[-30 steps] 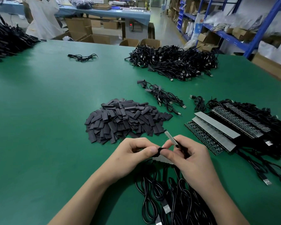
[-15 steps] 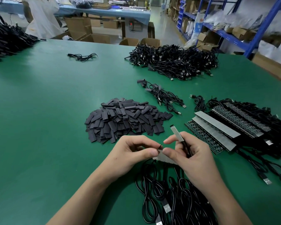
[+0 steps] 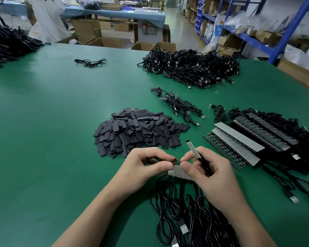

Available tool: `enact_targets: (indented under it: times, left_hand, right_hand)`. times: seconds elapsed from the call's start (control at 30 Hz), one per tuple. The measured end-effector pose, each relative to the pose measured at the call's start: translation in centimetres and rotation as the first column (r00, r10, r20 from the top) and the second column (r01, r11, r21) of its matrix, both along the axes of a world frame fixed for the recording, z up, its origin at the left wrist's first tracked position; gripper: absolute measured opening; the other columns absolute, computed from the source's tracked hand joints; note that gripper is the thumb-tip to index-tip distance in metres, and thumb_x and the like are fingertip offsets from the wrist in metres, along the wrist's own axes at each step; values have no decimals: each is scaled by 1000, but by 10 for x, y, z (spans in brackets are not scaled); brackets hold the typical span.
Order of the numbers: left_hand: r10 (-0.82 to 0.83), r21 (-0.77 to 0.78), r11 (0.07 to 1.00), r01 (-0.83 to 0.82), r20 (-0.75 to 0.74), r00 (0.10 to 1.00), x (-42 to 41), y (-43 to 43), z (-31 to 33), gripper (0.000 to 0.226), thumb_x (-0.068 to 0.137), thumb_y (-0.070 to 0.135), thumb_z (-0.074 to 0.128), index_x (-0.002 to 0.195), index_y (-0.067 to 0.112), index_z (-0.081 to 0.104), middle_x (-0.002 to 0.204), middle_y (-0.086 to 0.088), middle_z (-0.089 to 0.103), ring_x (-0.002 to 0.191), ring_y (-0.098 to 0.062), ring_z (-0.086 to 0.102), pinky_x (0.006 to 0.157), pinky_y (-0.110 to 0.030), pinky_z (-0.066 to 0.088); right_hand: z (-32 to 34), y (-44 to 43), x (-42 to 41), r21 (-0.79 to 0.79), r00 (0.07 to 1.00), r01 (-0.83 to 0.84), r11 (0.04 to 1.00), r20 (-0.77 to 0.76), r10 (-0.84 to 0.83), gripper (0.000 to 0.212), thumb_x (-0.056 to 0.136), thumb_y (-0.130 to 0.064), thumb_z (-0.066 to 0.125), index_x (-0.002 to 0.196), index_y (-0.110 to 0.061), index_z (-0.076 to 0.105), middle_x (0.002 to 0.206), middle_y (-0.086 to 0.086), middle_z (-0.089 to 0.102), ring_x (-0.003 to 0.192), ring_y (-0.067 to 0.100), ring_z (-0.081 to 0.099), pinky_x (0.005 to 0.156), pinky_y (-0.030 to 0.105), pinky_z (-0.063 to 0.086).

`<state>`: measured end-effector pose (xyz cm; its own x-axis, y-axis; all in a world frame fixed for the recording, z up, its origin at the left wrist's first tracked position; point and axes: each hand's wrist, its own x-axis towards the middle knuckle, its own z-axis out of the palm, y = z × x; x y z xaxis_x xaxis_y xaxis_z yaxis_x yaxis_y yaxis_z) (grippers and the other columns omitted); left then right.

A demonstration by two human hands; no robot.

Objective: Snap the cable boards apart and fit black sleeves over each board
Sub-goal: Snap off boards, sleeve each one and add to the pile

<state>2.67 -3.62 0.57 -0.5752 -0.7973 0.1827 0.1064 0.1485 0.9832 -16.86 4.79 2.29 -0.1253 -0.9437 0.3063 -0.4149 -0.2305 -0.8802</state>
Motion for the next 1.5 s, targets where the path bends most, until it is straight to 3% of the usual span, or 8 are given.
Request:
enact_targets:
  times: [0.17,0.33,0.47,0.63,0.8,1.03,1.17,1.5]
  left_hand:
    - [137,-187,975,-119,85,987,3,-5,-3,15,79,44,79,92,36,81,95,6,79,89,-10,72,81,-34,55]
    - [233,-323,926,-193,91,968,6,-9,-5,17,81,44,79,94,34,80,95,10,78,92,-15,72,74,-32,54]
    - [276,-383,897,-222,92,957,7,-11,-7,14,82,38,84,94,32,81,94,11,77,90,-16,71,74,-31,54]
    - [343,-521,822,-231,129,931,9,-13,-7,13,83,34,83,94,28,82,92,15,75,90,-15,71,74,-34,55]
    - [399,-653,726,-213,148,905,8,-9,-5,21,83,42,79,94,24,82,95,17,72,93,-5,70,83,-31,58]
    - [460,-754,623,-208,139,877,7,-7,-3,27,86,48,74,93,24,82,94,16,72,91,-1,67,81,-27,57]
    - [484,-790,580,-199,138,864,7,-8,-3,29,86,50,73,92,24,82,93,15,72,88,-2,66,79,-25,56]
    - [505,-817,551,-173,161,848,8,-9,-5,27,87,49,75,92,23,82,92,13,73,86,-6,67,76,-30,58]
  right_hand:
    - [-1,-2,-2,91,999,-35,995,43,31,43,100,-61,37,100,-27,64,64,-8,38,59,7,35,56,23,30]
    - [0,-2,-2,100,999,-37,994,30,34,38,99,-60,41,98,-27,59,64,-8,37,59,13,33,57,40,29]
    - [2,-1,-1,51,998,-32,998,-47,34,38,99,-58,46,93,-23,61,60,-12,36,55,7,31,52,29,27]
    - [5,0,-3,107,996,-60,992,-61,67,38,97,-53,44,78,-23,59,59,-5,34,56,17,31,55,43,27]
    - [6,0,-3,141,989,-59,988,-123,77,39,93,-50,46,67,-22,51,54,-12,33,51,5,28,49,19,24]
    - [4,-1,-4,177,987,-21,984,-151,48,42,103,-32,55,63,-20,50,51,-13,34,47,5,30,47,17,24]
    - [3,-1,-3,175,986,-14,985,-160,42,41,99,-37,53,64,-15,50,51,-12,33,46,5,29,47,16,23]
    - [0,-1,-3,184,985,0,983,-167,31,41,104,-25,57,64,-16,51,50,-12,32,46,5,28,46,16,23]
